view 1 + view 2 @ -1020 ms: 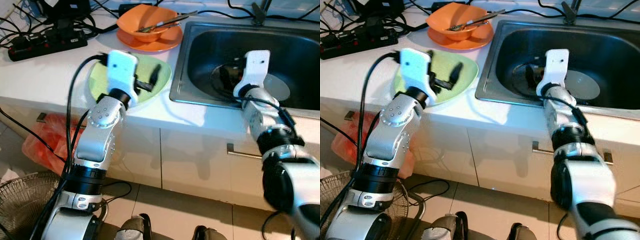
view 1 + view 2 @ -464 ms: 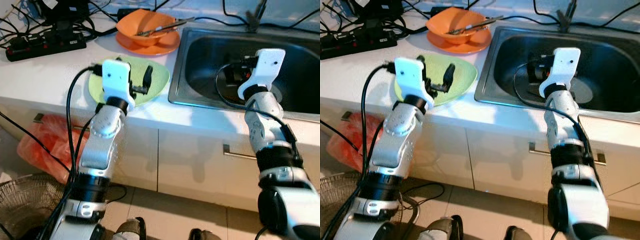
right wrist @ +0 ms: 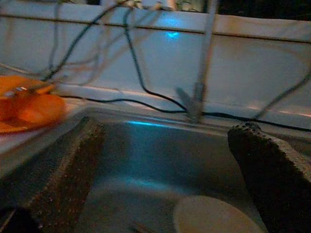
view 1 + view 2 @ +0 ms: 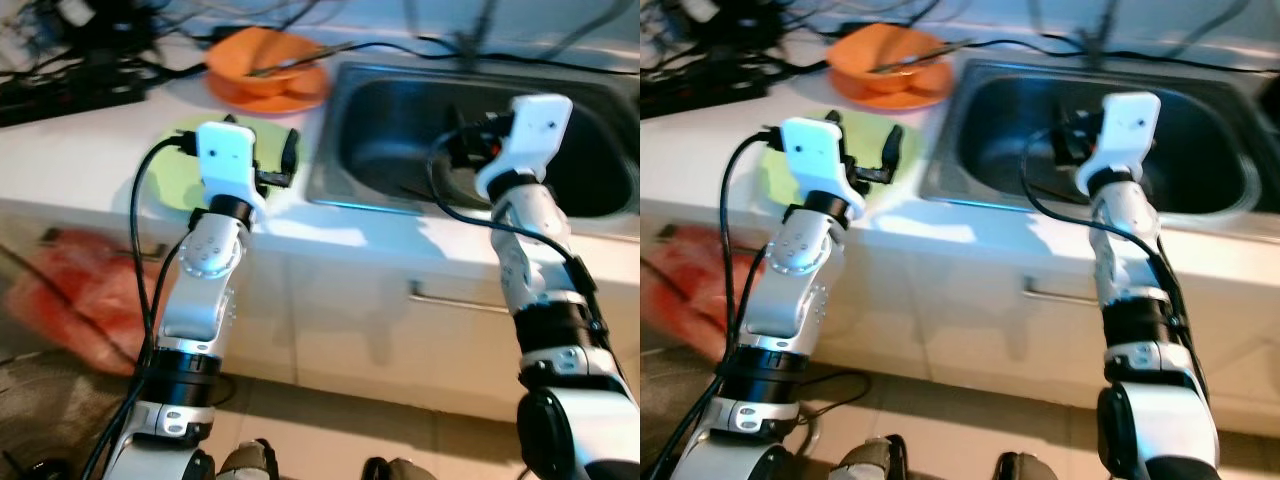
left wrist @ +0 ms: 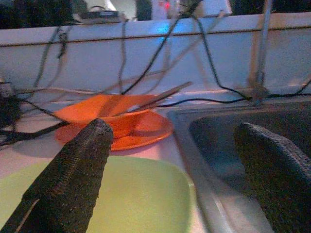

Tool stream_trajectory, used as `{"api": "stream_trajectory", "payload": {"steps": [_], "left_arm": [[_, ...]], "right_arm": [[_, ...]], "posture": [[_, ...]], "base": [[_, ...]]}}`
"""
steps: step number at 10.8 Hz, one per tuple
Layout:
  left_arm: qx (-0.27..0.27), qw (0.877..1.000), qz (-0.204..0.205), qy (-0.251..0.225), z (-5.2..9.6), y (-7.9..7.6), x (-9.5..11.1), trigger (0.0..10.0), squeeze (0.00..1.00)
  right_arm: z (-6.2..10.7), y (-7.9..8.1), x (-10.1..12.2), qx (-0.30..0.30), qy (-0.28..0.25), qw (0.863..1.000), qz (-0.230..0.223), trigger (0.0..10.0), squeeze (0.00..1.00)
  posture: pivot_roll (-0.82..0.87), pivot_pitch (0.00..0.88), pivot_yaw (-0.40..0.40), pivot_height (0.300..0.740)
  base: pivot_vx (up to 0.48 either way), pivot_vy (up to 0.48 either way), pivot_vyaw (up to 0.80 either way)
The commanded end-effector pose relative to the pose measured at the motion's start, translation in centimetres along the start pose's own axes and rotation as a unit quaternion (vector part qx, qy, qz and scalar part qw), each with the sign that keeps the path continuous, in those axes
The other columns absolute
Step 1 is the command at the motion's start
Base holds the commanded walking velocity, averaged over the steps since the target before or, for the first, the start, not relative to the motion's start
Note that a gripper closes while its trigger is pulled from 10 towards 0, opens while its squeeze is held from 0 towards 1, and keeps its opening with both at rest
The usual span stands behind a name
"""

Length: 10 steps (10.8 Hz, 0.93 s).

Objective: Kitchen organization

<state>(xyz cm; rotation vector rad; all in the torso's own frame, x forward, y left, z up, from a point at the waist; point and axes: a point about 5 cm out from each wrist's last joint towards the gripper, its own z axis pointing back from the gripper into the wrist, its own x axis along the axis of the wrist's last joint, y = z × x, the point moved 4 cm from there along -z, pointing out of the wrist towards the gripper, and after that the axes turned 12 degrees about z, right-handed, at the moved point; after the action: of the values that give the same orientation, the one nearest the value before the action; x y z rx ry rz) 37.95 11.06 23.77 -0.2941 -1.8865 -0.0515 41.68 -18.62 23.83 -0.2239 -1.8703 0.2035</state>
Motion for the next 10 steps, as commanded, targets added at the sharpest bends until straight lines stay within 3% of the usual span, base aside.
{"api": "stream_trajectory", "payload": {"steps": [1, 8, 10], "left_arm": [[0.004, 1.0, -0.005, -0.004, -0.13, 0.23, 0.12, 10.0, 0.0], [0.011, 1.0, -0.003, -0.002, 0.0, 0.56, -0.01, 10.0, 0.0], [0.024, 0.999, -0.027, -0.021, 0.54, 1.07, 0.33, 10.0, 0.0]], "right_arm": [[-0.04, -0.13, 0.6, -0.003, -0.007, 1.0, 0.0, 10.0, 1.0], [0.26, -0.34, 0.4, -0.007, -0.002, 1.0, 0.008, 10.0, 1.0], [0.74, -0.59, 0.28, -0.016, -0.011, 1.0, 0.01, 10.0, 1.0]], "posture": [[0.07, 0.085, 0.003, 0.74], [0.07, 0.089, -0.003, 0.74], [0.08, 0.09, -0.006, 0.74]], "base": [[0.0, 0.0, 0.0], [0.0, 0.0, 0.0], [0.0, 0.0, 0.0]]}}
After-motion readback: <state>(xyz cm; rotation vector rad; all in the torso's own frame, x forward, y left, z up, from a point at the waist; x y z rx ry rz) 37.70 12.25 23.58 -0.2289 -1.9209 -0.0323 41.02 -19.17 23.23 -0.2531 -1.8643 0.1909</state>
